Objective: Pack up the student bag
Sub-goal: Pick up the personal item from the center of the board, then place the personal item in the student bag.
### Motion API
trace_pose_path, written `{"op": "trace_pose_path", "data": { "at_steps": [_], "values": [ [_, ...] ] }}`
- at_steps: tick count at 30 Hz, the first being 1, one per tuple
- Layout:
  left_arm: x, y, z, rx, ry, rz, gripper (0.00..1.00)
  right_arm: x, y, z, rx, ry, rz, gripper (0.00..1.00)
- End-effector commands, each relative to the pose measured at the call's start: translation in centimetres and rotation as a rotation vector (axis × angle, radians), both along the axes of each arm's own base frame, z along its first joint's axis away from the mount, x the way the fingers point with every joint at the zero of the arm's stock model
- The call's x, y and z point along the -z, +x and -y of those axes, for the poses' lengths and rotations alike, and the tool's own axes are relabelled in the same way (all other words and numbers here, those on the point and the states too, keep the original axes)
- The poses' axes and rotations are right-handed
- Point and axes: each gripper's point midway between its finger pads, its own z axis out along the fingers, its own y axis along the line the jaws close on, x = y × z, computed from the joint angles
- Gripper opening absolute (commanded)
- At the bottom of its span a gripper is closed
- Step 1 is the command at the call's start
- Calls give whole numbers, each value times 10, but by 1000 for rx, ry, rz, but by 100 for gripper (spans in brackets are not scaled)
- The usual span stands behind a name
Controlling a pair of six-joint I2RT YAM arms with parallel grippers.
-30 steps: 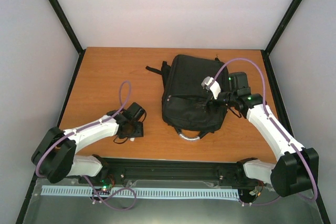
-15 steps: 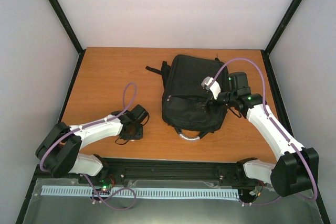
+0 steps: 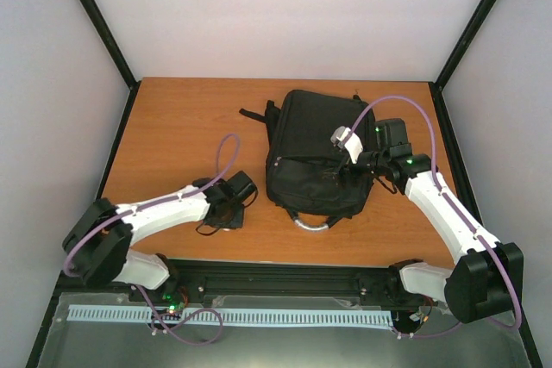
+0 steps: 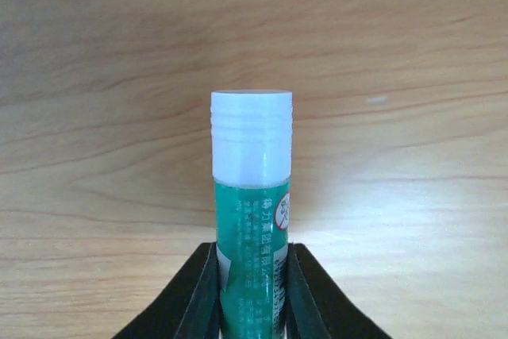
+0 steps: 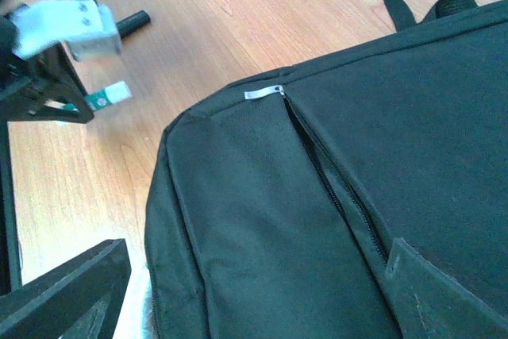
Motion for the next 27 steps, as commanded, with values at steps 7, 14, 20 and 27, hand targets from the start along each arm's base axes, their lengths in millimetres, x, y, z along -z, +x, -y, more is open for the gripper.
{"op": "trace_pose_path", "data": {
  "at_steps": [7, 14, 20, 27],
  "values": [
    [-140, 26, 141, 351, -686, 219, 1, -7, 26, 26, 152, -50, 77, 90],
    [-136, 62, 207, 452, -733, 163, 1, -9, 44, 51, 292, -86, 124, 90],
    [-111, 89, 246, 439, -726, 70, 1, 8, 57, 69, 354, -198, 141, 82],
    [-75, 106, 253, 387, -649, 33, 1, 46, 76, 70, 347, -310, 67, 65]
  ]
}}
